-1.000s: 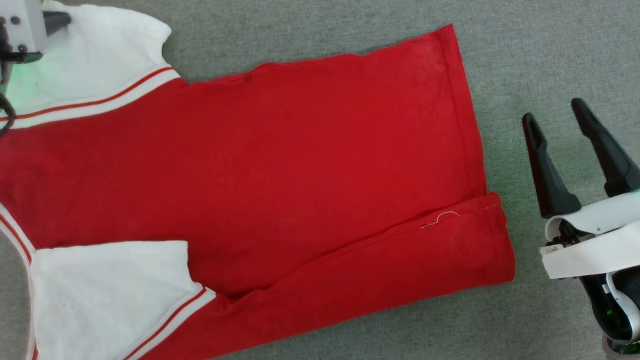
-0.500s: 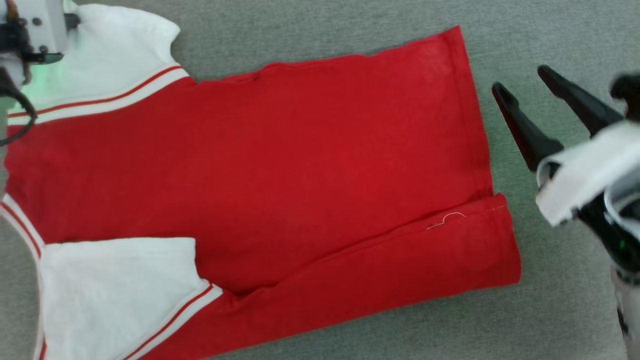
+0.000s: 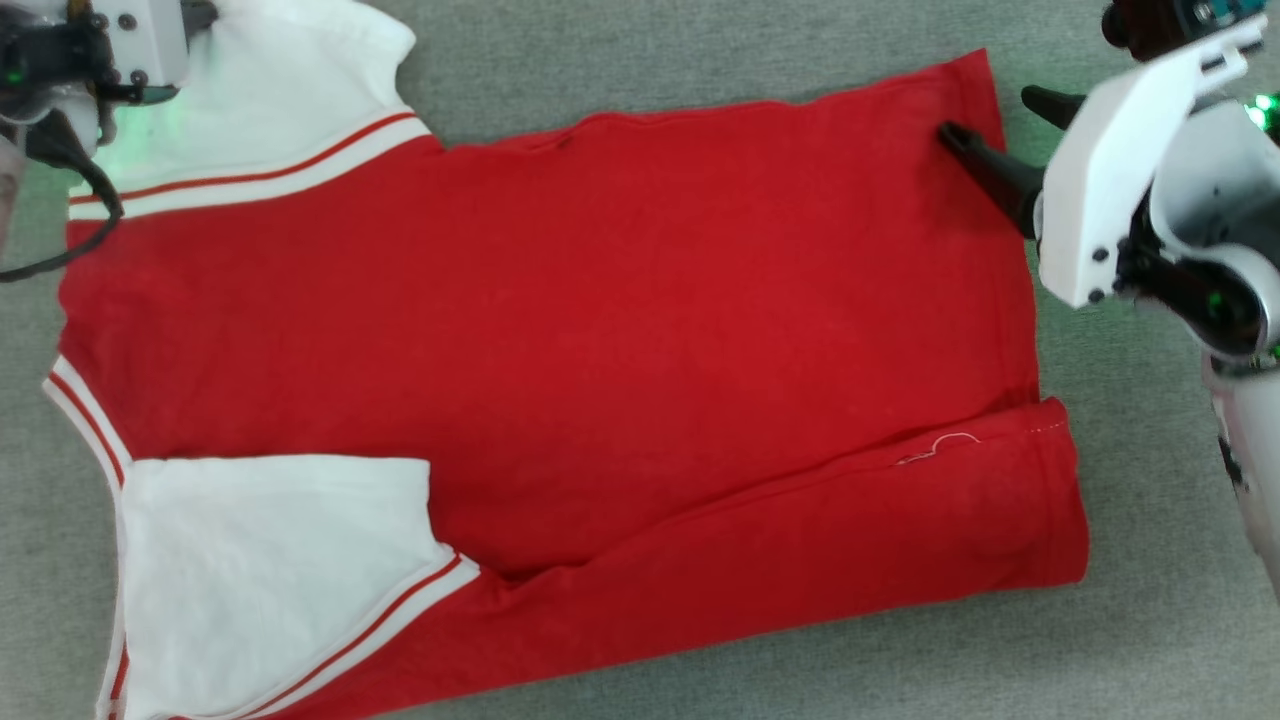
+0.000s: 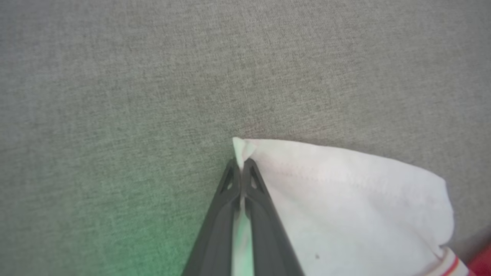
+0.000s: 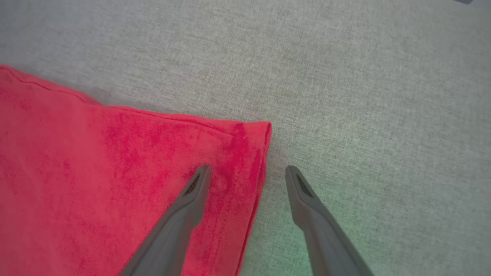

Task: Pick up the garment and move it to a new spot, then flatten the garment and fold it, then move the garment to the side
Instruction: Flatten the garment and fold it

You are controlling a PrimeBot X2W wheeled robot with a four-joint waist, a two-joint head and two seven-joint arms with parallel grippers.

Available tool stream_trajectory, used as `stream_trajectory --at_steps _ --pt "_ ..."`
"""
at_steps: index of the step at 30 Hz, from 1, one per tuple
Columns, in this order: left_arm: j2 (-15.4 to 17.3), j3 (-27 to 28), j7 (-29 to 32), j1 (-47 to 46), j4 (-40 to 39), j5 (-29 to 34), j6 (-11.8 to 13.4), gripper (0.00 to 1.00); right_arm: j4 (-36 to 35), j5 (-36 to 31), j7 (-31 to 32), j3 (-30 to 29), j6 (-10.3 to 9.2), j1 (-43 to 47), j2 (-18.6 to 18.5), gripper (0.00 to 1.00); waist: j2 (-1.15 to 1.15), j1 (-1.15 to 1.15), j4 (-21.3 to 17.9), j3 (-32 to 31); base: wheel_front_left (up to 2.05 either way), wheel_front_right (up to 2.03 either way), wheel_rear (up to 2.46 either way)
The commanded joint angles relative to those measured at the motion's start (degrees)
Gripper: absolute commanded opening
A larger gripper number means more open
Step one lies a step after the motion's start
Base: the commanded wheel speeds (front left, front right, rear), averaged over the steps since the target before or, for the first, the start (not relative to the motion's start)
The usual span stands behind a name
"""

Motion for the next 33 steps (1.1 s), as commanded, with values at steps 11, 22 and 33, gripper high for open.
stream_trajectory --at_steps 11,22,33 --pt "-2.70 -0.78 -0.92 3.12 2.26 -1.29 -1.57 0.00 10.34 4.50 3.41 5.46 -0.02 -7.39 -1.17 0.00 0.00 0.00 1.65 -0.43 0.00 0.00 0.00" --pt "-3.38 0.86 -6.83 3.21 1.62 -2.97 -2.24 0.00 10.59 8.89 -3.42 9.24 -0.02 -6.11 -4.59 0.00 0.00 0.00 3.89 -5.96 0.00 0.00 0.00" --pt "-0.38 -0.86 -10.04 8.49 -5.40 -4.67 -2.34 0.00 9.48 12.64 -9.87 14.53 -0.02 -0.29 -9.77 0.00 0.00 0.00 6.26 -15.94 0.00 0.00 0.00"
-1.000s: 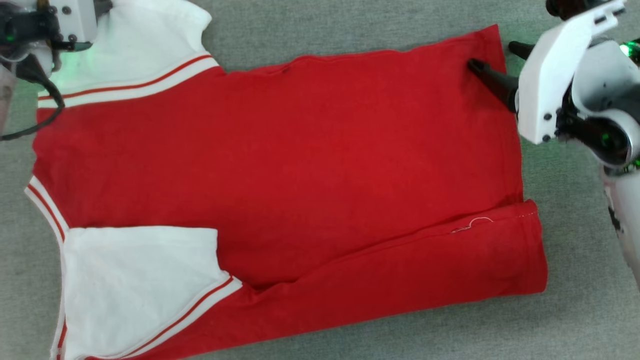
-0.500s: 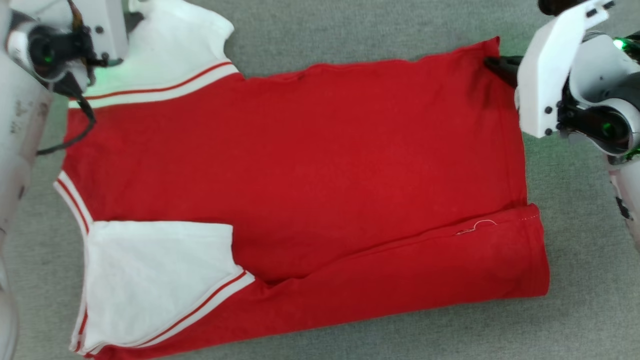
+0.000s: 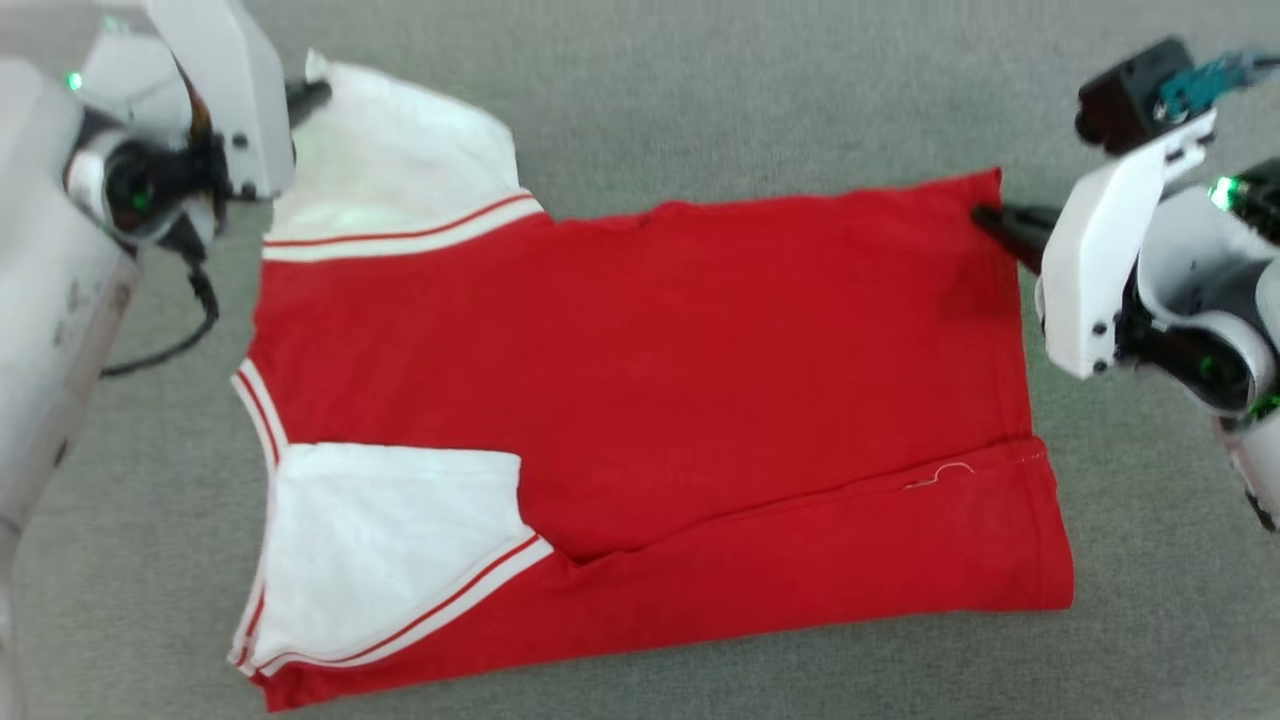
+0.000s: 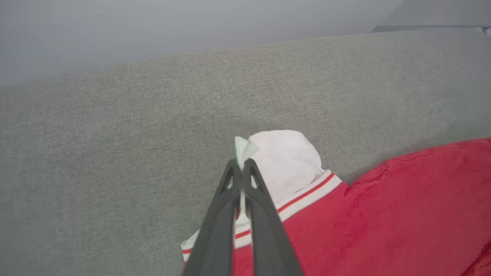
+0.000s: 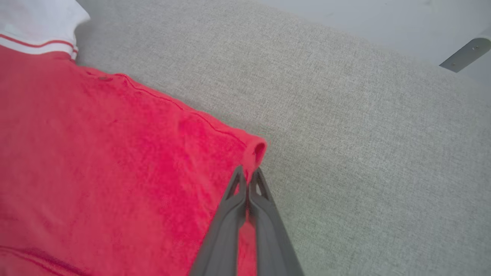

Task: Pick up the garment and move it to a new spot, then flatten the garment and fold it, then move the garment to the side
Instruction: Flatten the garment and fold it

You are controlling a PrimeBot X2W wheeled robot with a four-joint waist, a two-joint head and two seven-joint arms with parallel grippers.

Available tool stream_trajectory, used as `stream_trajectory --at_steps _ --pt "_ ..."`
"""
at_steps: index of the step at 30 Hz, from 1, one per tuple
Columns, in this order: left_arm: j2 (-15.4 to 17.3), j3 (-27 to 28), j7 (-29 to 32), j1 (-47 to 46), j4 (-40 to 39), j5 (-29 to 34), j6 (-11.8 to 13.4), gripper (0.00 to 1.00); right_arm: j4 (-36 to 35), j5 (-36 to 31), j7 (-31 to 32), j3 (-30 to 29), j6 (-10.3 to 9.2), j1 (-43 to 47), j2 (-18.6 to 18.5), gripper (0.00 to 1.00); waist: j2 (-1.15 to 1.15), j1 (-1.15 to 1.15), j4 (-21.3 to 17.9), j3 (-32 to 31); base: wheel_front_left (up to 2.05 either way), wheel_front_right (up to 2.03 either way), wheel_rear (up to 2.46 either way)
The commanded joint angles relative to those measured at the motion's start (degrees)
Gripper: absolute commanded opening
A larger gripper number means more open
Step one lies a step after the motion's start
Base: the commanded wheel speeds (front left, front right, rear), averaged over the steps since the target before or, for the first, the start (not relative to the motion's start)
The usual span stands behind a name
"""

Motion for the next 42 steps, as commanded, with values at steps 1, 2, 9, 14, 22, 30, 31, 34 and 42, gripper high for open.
stream_trajectory --at_steps 1,2,9,14,22,30,31,34,42 --pt "0.79 -0.37 0.08 1.65 -1.39 -0.74 -0.16 0.00 -0.28 0.47 -0.53 0.62 -0.02 1.25 -0.87 0.00 0.00 0.00 1.53 -4.69 0.00 0.00 0.00" --pt "1.35 -0.71 0.13 2.56 -2.72 -0.90 -0.16 0.00 -0.51 0.80 -0.87 1.17 -0.02 1.72 -1.43 0.00 0.00 0.00 1.68 -5.57 0.00 0.00 0.00" --pt "6.04 -1.93 0.88 9.68 -11.21 -2.76 0.20 0.00 -2.99 4.10 -2.29 4.27 -0.02 6.72 -6.08 0.00 0.00 0.00 2.83 -10.95 0.00 0.00 0.00" --pt "9.65 -2.78 2.47 15.14 -19.36 -3.71 3.84 0.00 -5.33 6.66 -2.81 5.63 -0.02 10.43 -8.86 0.00 0.00 0.00 3.51 -13.37 0.00 0.00 0.00" --pt "15.90 -2.94 4.32 25.91 -36.65 -7.98 13.02 0.00 -7.94 8.60 -2.78 6.48 -0.02 15.57 -12.35 0.00 0.00 0.00 4.08 -15.45 0.00 0.00 0.00" --pt "20.46 -3.04 3.67 34.99 -48.67 -12.23 20.48 0.00 -8.67 8.51 -2.70 6.95 -0.02 19.77 -14.59 0.00 0.00 0.00 4.36 -16.35 0.00 0.00 0.00" --pt "20.80 -2.98 3.44 35.73 -49.41 -12.57 21.02 0.00 -8.77 8.70 -2.70 7.02 -0.02 20.26 -14.66 0.00 0.00 0.00 4.34 -16.41 0.00 0.00 0.00" --pt "21.36 -3.23 3.33 38.37 -51.18 -13.99 22.62 0.00 -8.63 8.79 -2.57 7.05 -0.02 21.59 -14.92 0.00 0.00 0.00 4.26 -16.59 0.00 0.00 0.00" --pt "21.18 -4.32 1.86 42.36 -54.34 -14.48 24.79 0.00 -7.58 8.58 -2.89 6.60 -0.02 23.86 -14.21 0.00 0.00 0.00 4.22 -16.80 0.00 0.00 0.00"
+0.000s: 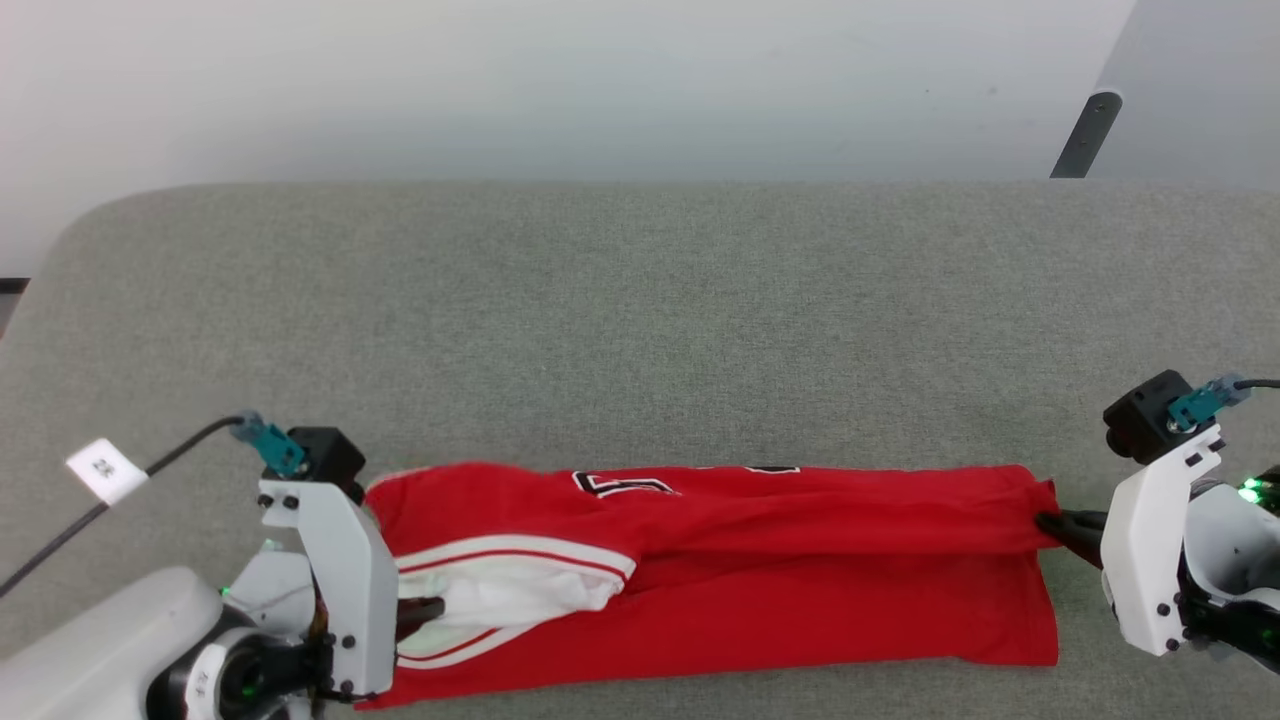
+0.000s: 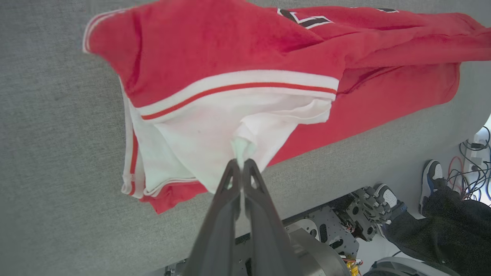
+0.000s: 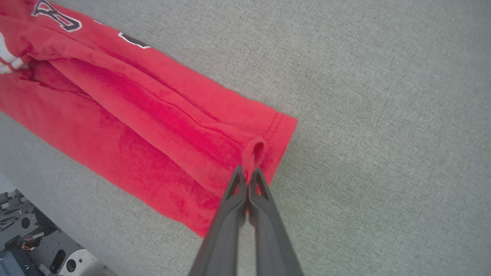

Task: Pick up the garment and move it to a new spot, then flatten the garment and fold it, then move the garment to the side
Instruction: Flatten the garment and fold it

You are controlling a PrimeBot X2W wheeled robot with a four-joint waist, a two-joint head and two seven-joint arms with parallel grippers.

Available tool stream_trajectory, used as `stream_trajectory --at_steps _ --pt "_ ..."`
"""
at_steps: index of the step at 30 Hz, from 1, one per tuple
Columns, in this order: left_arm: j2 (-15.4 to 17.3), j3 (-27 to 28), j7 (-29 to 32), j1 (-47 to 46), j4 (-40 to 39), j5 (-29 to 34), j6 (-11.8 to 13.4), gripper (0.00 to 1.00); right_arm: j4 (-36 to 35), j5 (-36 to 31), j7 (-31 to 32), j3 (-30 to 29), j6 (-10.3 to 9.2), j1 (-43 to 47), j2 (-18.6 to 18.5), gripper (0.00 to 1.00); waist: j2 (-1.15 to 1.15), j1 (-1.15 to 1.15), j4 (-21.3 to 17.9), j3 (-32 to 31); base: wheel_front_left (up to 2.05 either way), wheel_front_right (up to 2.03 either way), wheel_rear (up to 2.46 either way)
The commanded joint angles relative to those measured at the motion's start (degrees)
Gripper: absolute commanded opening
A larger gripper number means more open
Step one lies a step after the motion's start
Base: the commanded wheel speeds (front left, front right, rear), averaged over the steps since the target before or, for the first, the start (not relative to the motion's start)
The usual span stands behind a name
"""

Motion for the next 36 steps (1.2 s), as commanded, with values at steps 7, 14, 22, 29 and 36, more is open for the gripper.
stream_trajectory --at_steps 7,14,22,29,36 --pt "-0.56 -0.12 -2.03 1.44 0.89 1.22 -0.37 1.00 0.90 -0.68 -0.35 -0.80 -0.02 0.59 1.53 1.00 0.00 0.00 -0.01 -1.02 0.00 0.00 0.00" --pt "-0.19 0.80 -3.51 2.43 0.56 0.17 -0.77 1.00 0.93 -0.75 1.08 -2.47 -0.02 2.15 2.17 1.00 0.00 0.00 0.22 -3.30 0.00 0.00 0.00" --pt "1.38 3.56 -11.61 6.19 -0.32 0.58 -0.19 1.00 0.28 -2.87 -0.88 -8.76 -0.02 6.94 4.57 1.00 0.00 0.00 0.19 -6.47 0.00 0.00 0.00" --pt "2.93 8.01 -26.81 12.20 -0.61 2.43 0.34 1.00 -1.17 -6.48 -2.54 -17.09 -0.03 13.45 8.51 1.00 0.00 0.00 0.00 -8.08 0.00 0.00 0.00" --pt "4.18 11.82 -42.91 19.41 -0.81 4.88 -0.41 1.00 -3.61 -10.99 0.23 -25.77 -0.03 19.86 13.02 1.00 0.00 0.00 0.40 -8.75 0.00 0.00 0.00"
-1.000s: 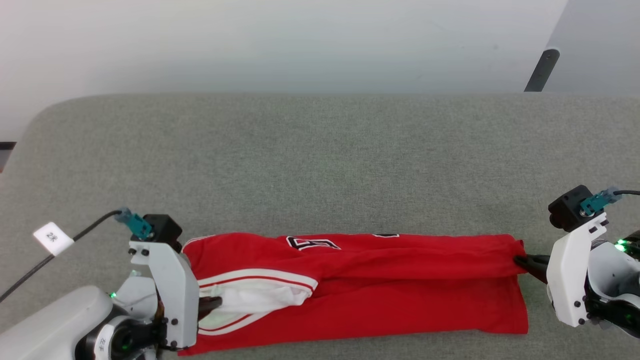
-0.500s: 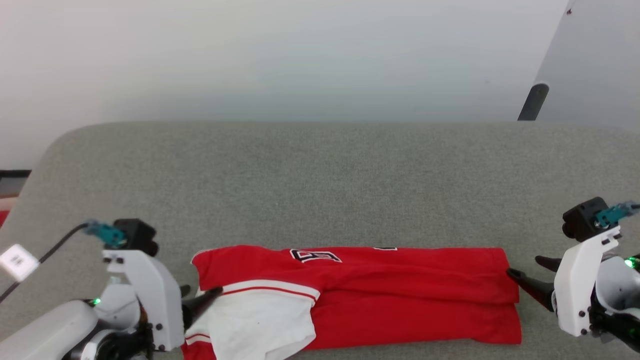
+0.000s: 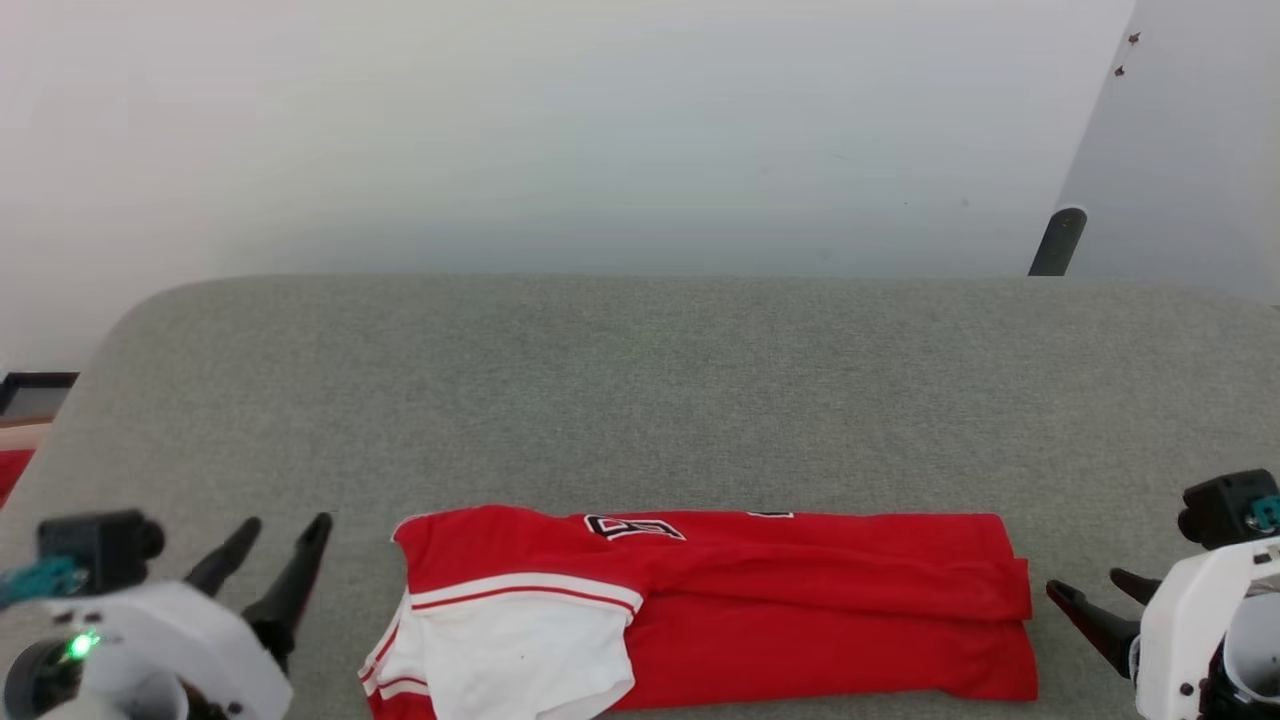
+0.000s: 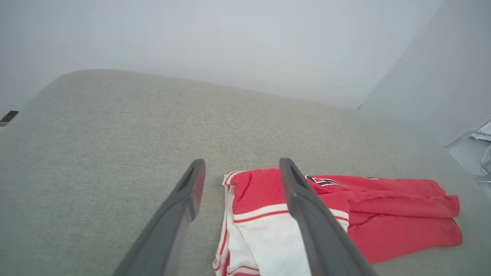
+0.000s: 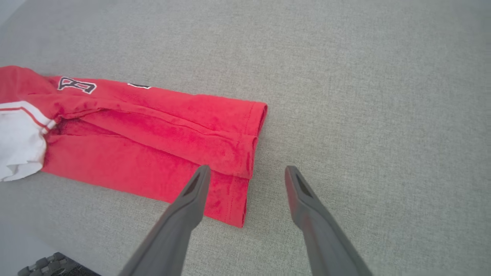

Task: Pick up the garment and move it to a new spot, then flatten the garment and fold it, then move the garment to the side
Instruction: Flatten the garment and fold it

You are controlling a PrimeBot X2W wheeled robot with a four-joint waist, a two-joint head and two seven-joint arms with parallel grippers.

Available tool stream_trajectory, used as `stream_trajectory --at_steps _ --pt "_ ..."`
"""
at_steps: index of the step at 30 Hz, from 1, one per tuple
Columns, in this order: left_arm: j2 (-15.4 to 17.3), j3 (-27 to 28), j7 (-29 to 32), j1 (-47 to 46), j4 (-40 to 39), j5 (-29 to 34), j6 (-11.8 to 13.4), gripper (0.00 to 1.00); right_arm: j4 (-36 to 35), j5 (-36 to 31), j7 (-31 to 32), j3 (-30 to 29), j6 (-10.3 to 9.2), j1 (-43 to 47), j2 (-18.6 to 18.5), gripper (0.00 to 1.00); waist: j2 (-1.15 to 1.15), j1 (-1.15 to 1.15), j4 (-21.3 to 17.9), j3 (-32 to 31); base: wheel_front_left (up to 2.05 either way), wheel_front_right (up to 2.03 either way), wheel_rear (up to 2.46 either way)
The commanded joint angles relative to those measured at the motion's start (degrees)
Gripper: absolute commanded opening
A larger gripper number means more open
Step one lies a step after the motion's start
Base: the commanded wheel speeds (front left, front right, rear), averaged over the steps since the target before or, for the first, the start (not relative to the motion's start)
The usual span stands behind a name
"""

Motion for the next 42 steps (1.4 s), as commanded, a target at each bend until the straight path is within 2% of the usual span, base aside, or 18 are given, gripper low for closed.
stream_trajectory --at_steps 1,4,8,15,24,29,33,42 --pt "0.29 0.44 -2.08 1.58 0.12 0.99 -0.30 1.00 -0.56 -0.61 0.68 -1.43 -0.03 0.97 0.90 1.00 0.00 0.00 0.19 -0.04 0.00 0.00 0.00" --pt "0.08 2.42 -5.15 4.51 0.41 2.28 -0.56 1.00 -2.05 -2.21 2.78 -4.37 -0.02 2.64 2.62 1.00 0.00 0.00 0.58 -0.01 0.00 0.00 0.00" --pt "-1.79 7.01 -6.12 8.47 0.85 5.40 -0.81 1.00 -3.99 -3.93 5.60 -7.62 -0.02 4.28 4.77 1.00 0.00 0.00 1.43 0.17 0.00 0.00 0.00" --pt "-9.59 20.94 -6.09 18.01 1.77 14.95 -2.78 1.00 -5.47 -6.37 10.15 -11.71 -0.02 4.70 7.70 1.00 0.00 0.00 3.15 0.80 0.00 0.00 0.00" --pt "-19.44 31.65 -6.09 24.66 2.80 23.48 -8.00 1.00 -2.31 -9.48 14.32 -13.39 -0.02 0.72 8.33 1.00 0.00 0.00 6.18 3.58 0.00 0.00 0.00" --pt "-23.61 33.09 -6.09 24.77 3.73 25.36 -10.81 1.00 1.27 -10.26 16.22 -13.85 -0.02 -2.14 8.16 1.00 0.00 0.00 8.02 6.25 0.00 0.00 0.00" --pt "-25.76 33.29 -6.09 23.14 4.74 26.11 -12.28 1.00 4.87 -10.56 17.51 -13.95 -0.02 -4.35 8.40 1.00 0.00 0.00 9.23 8.50 0.00 0.00 0.00" --pt "-28.28 32.82 -6.09 20.56 6.90 26.66 -14.40 1.00 13.24 -10.05 20.02 -12.46 -0.02 -8.29 9.80 1.00 0.00 0.00 10.74 11.54 0.00 0.00 0.00"
